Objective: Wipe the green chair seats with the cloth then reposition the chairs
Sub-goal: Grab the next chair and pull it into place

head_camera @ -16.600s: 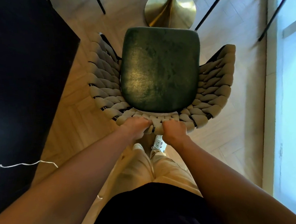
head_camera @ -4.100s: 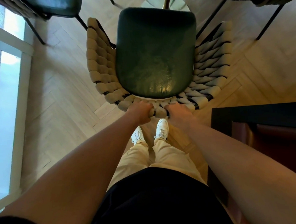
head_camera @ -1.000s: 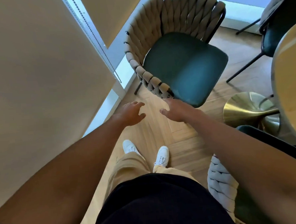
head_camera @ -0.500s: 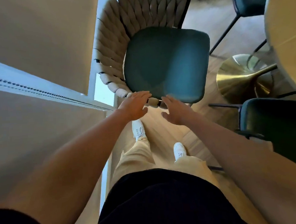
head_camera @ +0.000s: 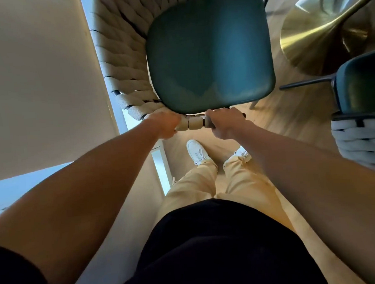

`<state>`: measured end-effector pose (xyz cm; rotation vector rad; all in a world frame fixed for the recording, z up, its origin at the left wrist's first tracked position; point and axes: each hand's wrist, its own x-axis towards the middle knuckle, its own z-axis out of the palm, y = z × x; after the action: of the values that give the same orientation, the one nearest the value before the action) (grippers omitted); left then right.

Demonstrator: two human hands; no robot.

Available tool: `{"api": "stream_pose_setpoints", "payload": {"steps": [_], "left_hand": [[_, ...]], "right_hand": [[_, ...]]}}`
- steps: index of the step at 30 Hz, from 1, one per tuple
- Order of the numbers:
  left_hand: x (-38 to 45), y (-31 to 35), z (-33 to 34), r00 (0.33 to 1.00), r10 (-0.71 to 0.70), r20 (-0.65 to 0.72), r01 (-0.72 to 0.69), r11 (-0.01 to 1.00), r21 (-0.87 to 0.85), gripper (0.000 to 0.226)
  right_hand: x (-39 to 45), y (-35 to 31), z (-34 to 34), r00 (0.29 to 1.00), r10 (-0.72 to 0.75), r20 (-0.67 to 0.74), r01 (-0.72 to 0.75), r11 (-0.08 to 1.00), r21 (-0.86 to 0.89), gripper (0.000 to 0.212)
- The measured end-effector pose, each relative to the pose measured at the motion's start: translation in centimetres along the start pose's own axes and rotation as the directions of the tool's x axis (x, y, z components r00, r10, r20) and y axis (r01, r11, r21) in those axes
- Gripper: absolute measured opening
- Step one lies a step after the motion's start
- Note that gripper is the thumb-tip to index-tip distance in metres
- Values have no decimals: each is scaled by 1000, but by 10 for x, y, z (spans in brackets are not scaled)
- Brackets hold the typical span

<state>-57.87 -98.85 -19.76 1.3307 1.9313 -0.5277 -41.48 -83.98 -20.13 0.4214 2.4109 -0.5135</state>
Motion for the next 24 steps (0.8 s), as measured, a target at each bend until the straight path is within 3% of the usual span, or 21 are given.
{"api": "stream_pose_setpoints", "payload": {"steps": [8, 12, 17, 24], "left_hand": [[14, 22, -1, 1000, -3, 17, 4, 1000, -17, 29], [16, 60, -10, 1000, 25, 5, -24, 998, -61, 29], [16, 110, -23, 998, 54, -15, -53, 998, 41, 28], [22, 157, -25, 996, 77, 41, -79, 996, 29, 35]], "right_hand": [[-11, 24, -5, 1000, -12, -20, 10, 998, -55, 29], [-25, 59, -4, 999, -2, -52, -2, 998, -64, 28], [-49, 98, -5, 999, 11, -40, -16, 994, -109, 27], [-73, 125, 12, 995, 102, -19, -104, 988, -117, 36]]}}
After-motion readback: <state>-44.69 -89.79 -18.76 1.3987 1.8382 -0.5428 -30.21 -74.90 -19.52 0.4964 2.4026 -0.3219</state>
